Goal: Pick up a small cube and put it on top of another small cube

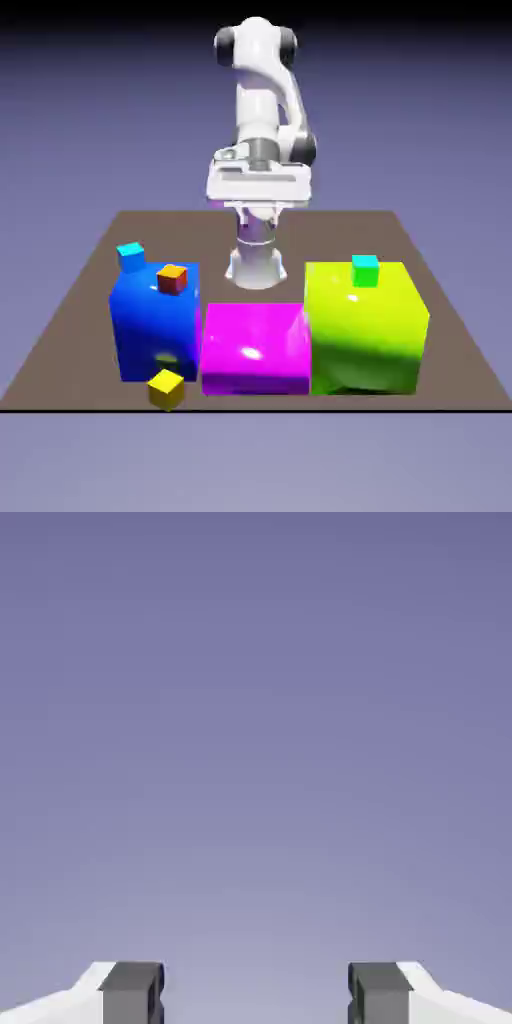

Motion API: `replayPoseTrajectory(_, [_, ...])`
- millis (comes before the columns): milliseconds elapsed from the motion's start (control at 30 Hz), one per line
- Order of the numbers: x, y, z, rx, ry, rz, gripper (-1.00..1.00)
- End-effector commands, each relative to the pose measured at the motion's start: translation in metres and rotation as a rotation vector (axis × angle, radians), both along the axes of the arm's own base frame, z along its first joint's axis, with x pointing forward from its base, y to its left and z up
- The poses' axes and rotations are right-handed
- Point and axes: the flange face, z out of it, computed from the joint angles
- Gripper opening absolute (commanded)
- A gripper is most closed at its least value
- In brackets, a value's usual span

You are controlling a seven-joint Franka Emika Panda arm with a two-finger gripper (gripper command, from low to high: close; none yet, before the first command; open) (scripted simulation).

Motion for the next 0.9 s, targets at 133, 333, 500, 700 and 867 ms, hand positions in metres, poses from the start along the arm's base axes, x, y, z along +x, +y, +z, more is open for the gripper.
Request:
replayPoseTrajectory(133, [0.046,-0.036,-0.026,0.087,0.199,-0.088,0.00])
replayPoseTrajectory(333, [0.091,-0.081,-0.068,0.180,0.427,-0.189,0.00])
replayPoseTrajectory(500, [0.120,-0.118,-0.108,0.247,0.604,-0.268,0.00])
replayPoseTrajectory(700, [0.145,-0.160,-0.156,0.312,0.798,-0.353,0.00])
replayPoseTrajectory(867, [0.160,-0.189,-0.193,0.350,0.943,-0.414,0.00])
